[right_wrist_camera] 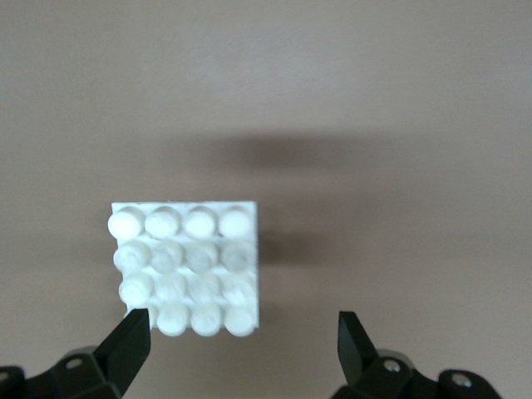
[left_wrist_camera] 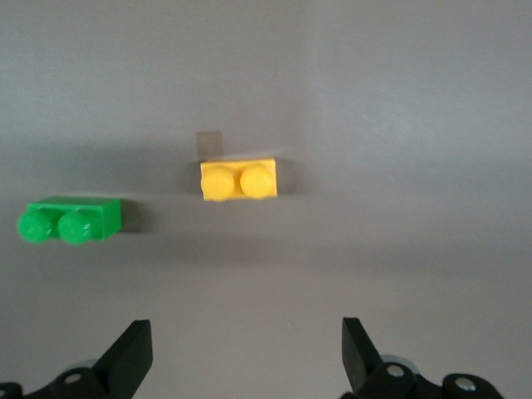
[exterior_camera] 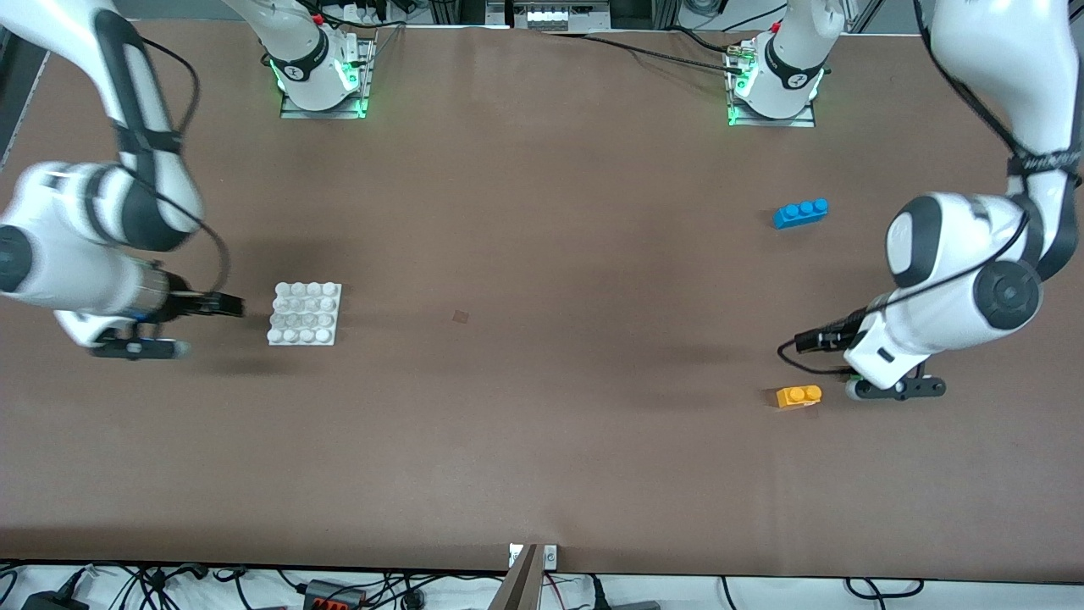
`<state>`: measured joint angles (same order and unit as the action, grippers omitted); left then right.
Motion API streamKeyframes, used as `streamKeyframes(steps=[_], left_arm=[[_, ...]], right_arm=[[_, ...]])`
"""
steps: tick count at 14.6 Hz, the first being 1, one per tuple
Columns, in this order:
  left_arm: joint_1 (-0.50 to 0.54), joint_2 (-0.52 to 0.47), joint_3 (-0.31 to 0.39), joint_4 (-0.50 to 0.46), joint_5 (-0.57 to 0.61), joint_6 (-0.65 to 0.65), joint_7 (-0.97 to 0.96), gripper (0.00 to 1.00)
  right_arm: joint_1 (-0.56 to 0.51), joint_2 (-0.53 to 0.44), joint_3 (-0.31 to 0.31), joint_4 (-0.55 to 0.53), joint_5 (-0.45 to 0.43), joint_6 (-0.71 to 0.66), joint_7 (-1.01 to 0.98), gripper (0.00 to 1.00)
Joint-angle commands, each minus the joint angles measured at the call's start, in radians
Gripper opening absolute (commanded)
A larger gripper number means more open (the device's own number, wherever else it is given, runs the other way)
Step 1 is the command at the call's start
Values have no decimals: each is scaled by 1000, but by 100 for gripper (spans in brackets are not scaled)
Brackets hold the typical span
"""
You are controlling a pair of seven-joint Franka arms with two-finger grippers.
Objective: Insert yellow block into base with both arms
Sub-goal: 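Reach the right gripper to the white base while the left gripper reaches the yellow block, then grasp the white base with the right gripper while the left gripper grasps the yellow block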
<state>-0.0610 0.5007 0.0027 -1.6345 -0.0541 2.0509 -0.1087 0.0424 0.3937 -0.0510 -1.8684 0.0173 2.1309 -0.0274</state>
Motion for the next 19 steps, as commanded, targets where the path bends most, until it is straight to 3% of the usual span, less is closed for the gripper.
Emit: streamKeyframes(steps=[1, 11, 16, 19], left_arm=[[4, 54, 0, -22, -15, 116, 23, 100], [4, 159, 0, -15, -15, 285, 24, 100], [9, 188, 0, -15, -13, 344, 27, 100], [9, 200, 0, -15, -15, 376, 46, 100]], right_arm=[[27, 42, -1, -35, 10, 86, 14, 100], [27, 123, 22, -89, 13, 152, 12, 100], [22, 131, 23, -87, 13, 152, 7, 73], [22, 142, 22, -87, 13, 153, 7, 66]])
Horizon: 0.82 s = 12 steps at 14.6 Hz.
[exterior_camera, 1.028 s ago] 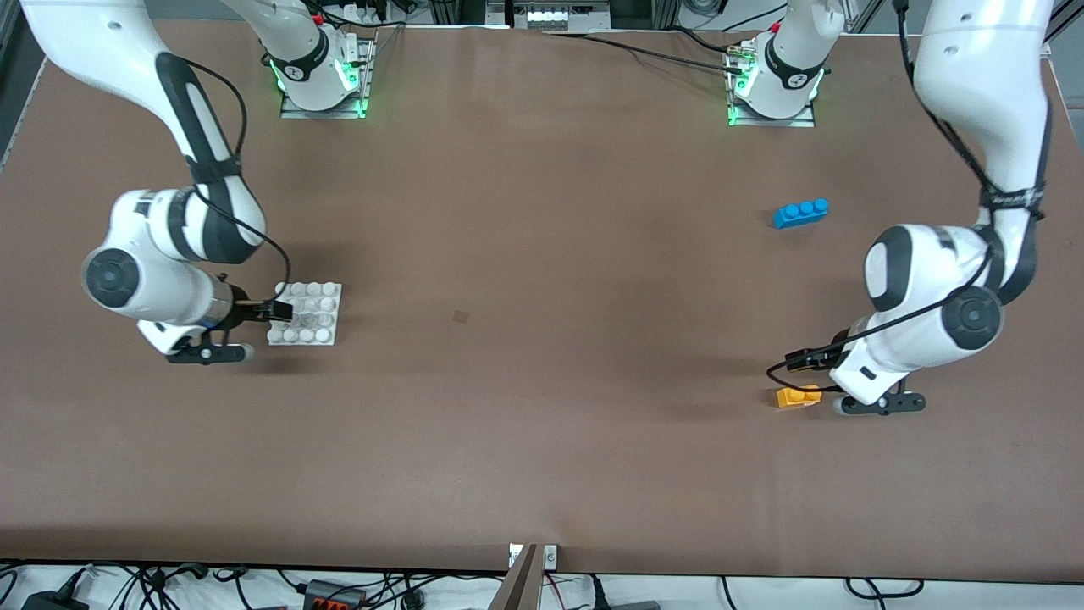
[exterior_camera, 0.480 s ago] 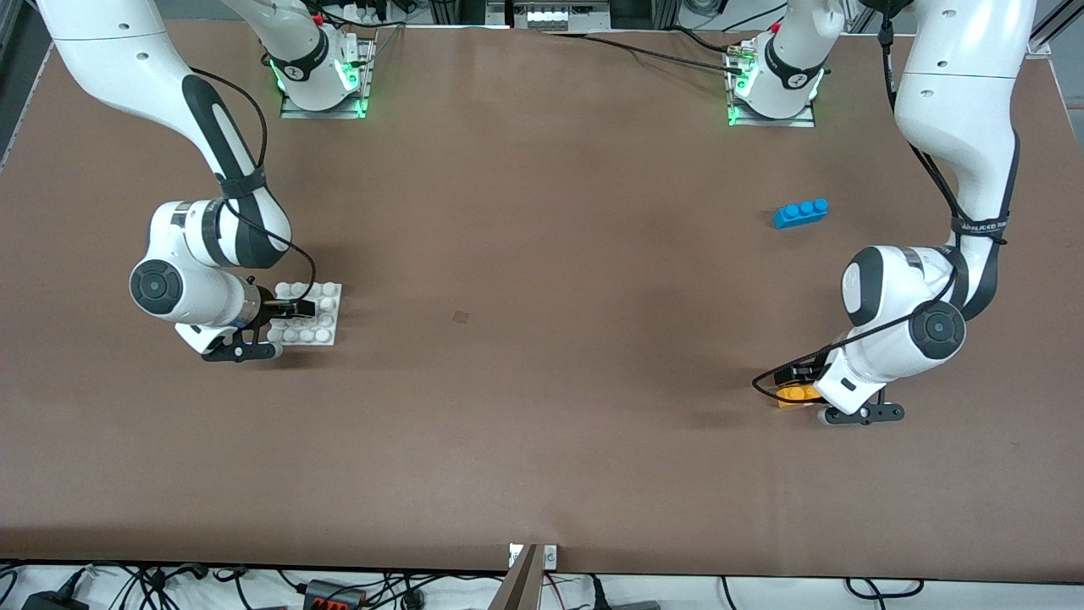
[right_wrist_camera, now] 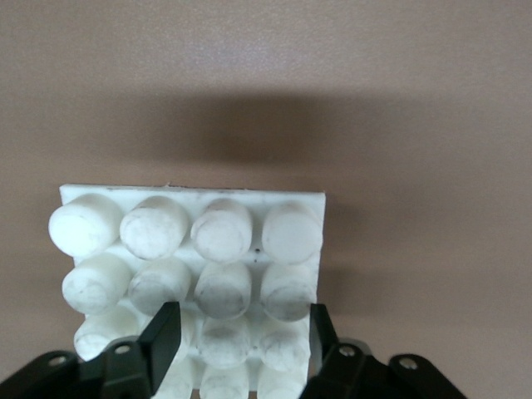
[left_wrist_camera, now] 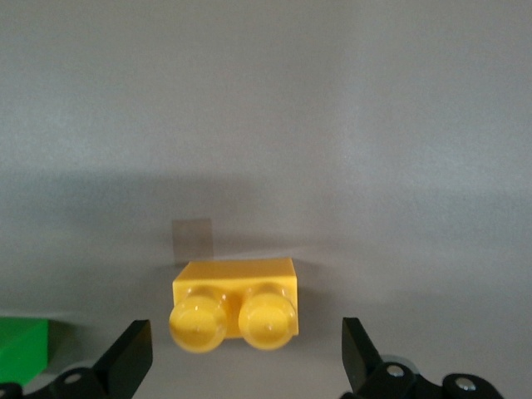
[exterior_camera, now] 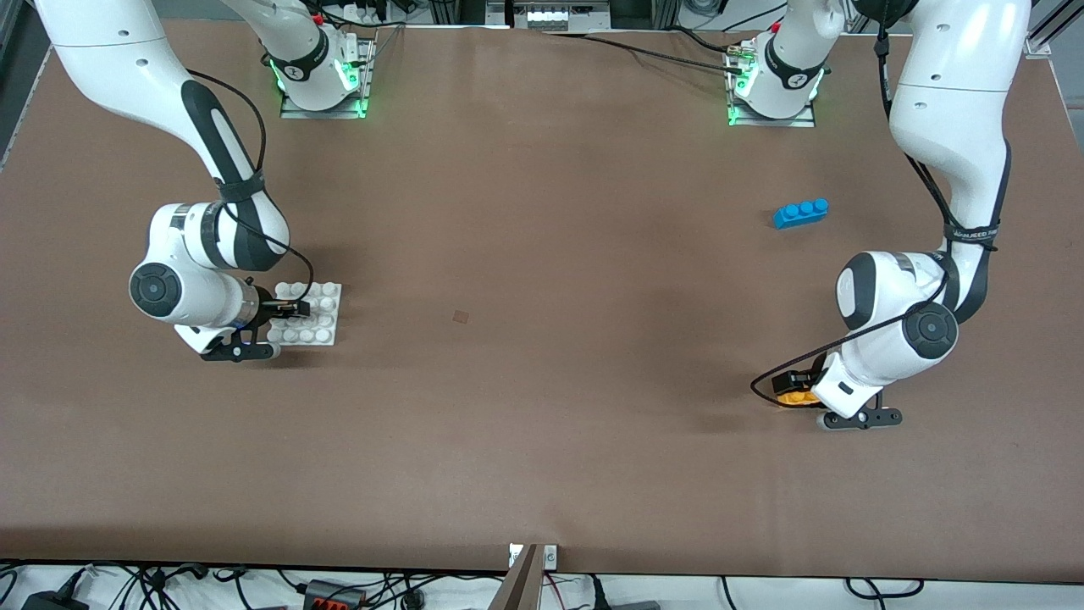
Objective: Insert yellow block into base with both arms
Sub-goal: 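Grasp the white base with the right gripper while the left gripper grasps the yellow block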
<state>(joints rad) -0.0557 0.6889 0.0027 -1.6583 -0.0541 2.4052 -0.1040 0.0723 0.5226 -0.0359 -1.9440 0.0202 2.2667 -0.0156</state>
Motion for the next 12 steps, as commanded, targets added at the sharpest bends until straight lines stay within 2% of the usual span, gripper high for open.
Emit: streamKeyframes(steps=[1, 6, 8, 12], left_arm=[[4, 15, 0, 9, -15, 23, 41, 100], [4, 34, 0, 9, -15, 52, 41, 100], [4, 37, 0, 9, -15, 54, 41, 100], [4, 38, 0, 11, -15, 54, 41, 100]], right_arm=[[-8, 17, 7, -10, 10, 17, -7, 63], [-6, 39, 7, -10, 10, 25, -12, 59], [-2, 40, 8, -10, 10, 25, -10, 54], [13, 65, 11, -9, 12, 27, -10, 55]])
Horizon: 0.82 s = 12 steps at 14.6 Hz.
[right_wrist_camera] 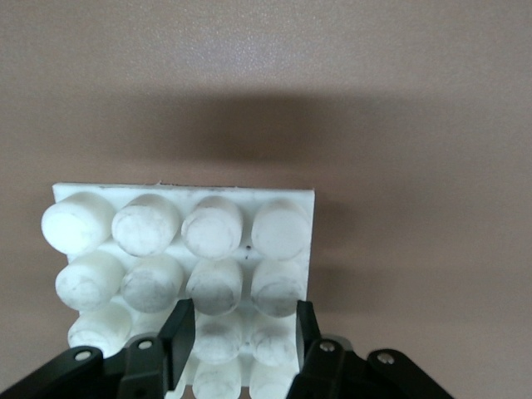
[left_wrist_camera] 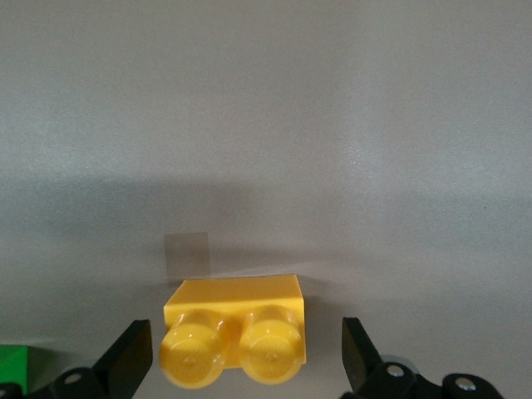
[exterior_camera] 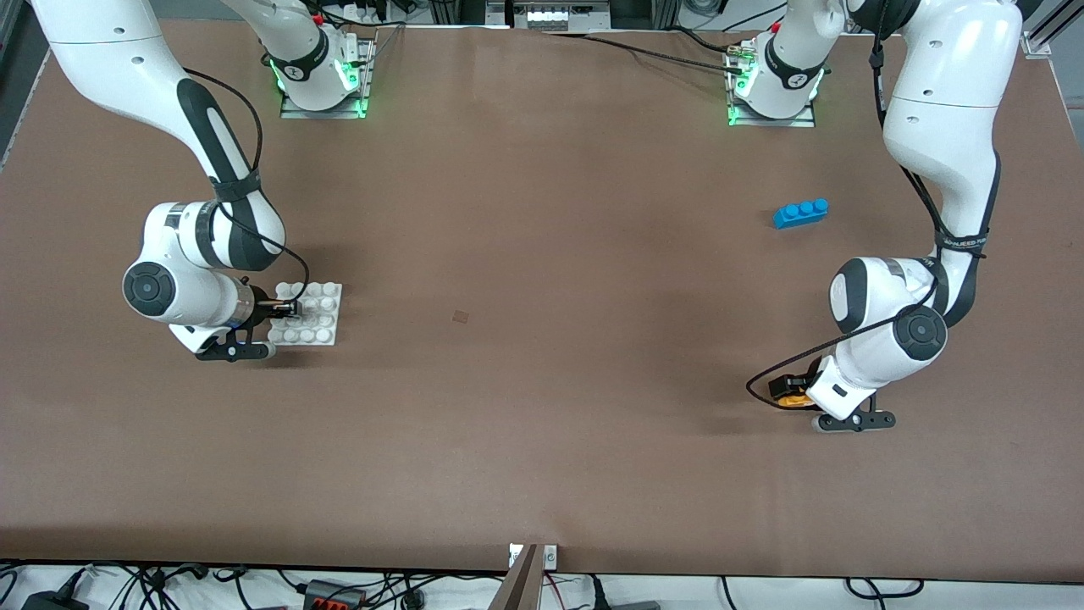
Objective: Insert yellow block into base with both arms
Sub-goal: 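Grasp the white base with the right gripper while the left gripper grasps the yellow block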
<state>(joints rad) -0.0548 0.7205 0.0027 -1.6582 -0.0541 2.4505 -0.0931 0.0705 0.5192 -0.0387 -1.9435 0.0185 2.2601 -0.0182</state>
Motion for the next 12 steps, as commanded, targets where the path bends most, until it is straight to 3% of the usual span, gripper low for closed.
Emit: streamKeyframes(steps=[1, 12], left_arm=[[3, 7, 0, 11, -15, 9, 30, 100], [3, 13, 0, 18, -19, 10, 29, 100]], right_arm=[[18, 76, 14, -9, 14, 41, -9, 56], [20, 119, 14, -9, 12, 82, -11, 63]])
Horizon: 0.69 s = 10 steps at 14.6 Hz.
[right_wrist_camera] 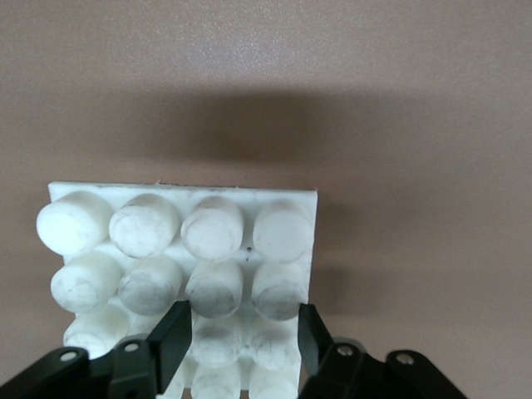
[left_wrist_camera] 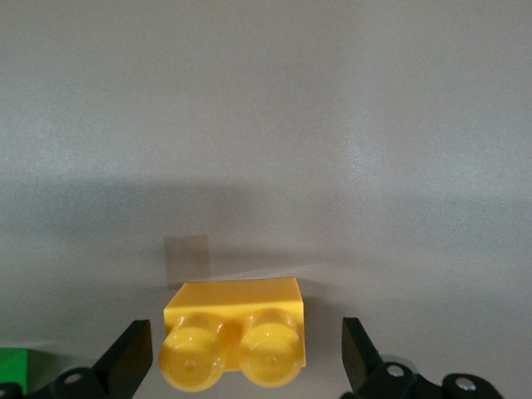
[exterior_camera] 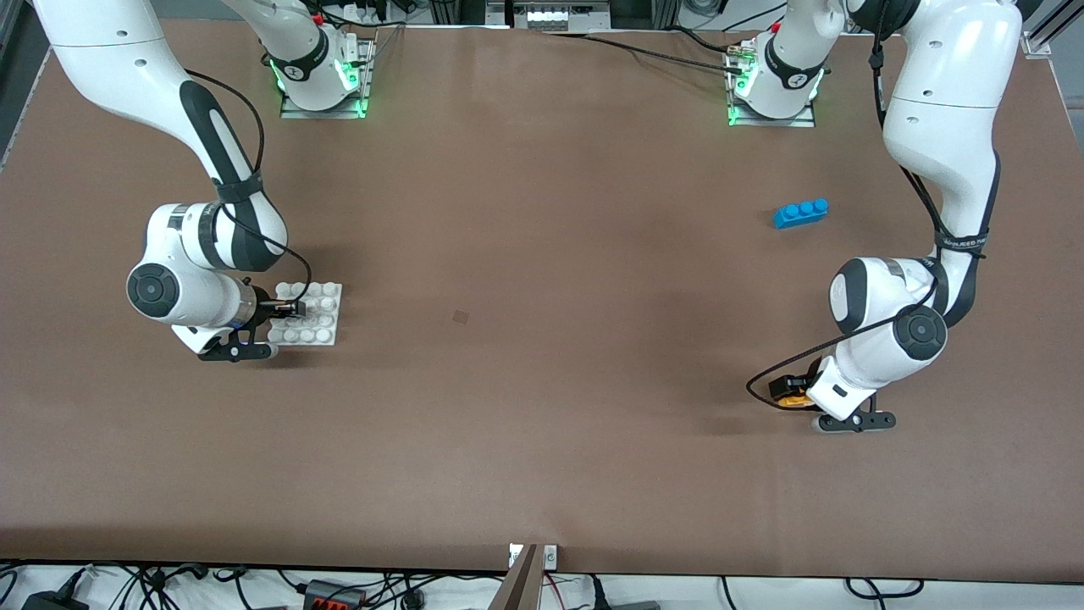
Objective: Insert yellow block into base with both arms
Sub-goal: 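Grasp the white base with the right gripper while the left gripper grasps the yellow block, then slide the white base toward the table middle with the right gripper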
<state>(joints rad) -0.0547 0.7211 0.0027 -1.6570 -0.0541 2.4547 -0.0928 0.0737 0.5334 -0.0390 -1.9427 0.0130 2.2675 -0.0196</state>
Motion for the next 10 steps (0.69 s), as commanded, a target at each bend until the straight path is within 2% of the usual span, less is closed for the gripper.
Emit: streamKeyframes(steps=[1, 10], left_arm=[[3, 14, 0, 19, -20, 6, 28, 100], [3, 23, 0, 19, -16, 30, 30, 100]], right_arm=[[17, 106, 14, -10, 18, 75, -10, 64], [17, 100, 45, -10, 19, 73, 3, 62]])
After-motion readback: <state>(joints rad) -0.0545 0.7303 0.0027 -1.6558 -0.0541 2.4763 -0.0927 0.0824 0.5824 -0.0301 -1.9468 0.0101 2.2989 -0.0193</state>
